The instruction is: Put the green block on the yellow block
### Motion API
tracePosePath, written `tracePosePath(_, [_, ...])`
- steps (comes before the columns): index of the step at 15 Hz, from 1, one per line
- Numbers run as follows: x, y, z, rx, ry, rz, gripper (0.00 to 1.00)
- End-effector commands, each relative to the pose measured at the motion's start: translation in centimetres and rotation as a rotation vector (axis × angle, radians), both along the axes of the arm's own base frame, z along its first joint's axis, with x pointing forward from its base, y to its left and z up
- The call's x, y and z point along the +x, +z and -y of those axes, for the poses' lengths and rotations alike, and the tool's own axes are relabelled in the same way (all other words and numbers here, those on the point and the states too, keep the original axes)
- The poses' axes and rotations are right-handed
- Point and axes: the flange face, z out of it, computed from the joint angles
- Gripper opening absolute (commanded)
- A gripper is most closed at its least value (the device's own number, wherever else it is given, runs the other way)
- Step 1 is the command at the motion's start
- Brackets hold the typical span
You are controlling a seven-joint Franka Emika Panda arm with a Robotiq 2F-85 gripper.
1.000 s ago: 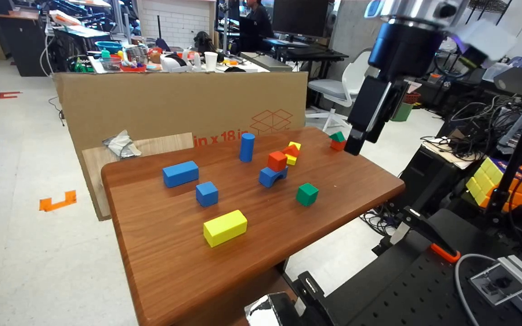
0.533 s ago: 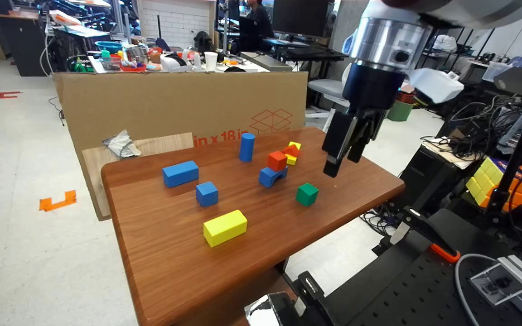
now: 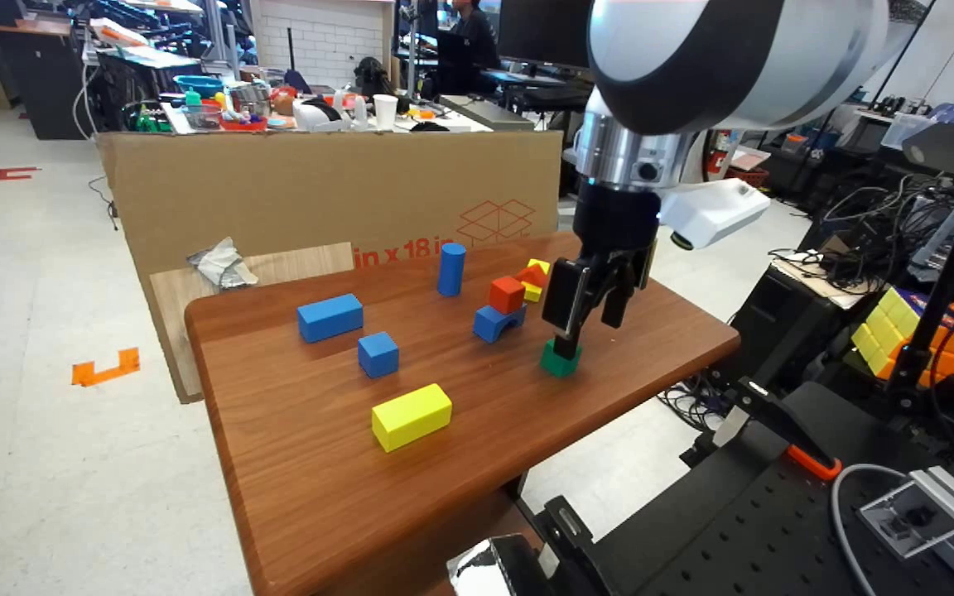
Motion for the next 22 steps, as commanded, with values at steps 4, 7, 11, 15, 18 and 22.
tracePosePath(4, [1.9, -2.9, -2.1, -0.048, 0.006, -0.007, 1.0])
tracePosePath(7, [2.3, -3.6, -3.2, -0.064, 0.022, -0.008, 0.75])
tracePosePath(11, [2.3, -3.8, -4.1, -0.084, 0.046, 0.003, 0.51])
tracePosePath(15, [1.9, -2.8, -4.4, -0.081, 0.066, 0.014, 0.21])
tracePosePath(18, [1.1, -1.7, -4.5, -0.064, 0.068, 0.012, 0.09])
tracePosePath(22, [-1.5, -0.2, -6.9, -0.062, 0.111, 0.038, 0.09])
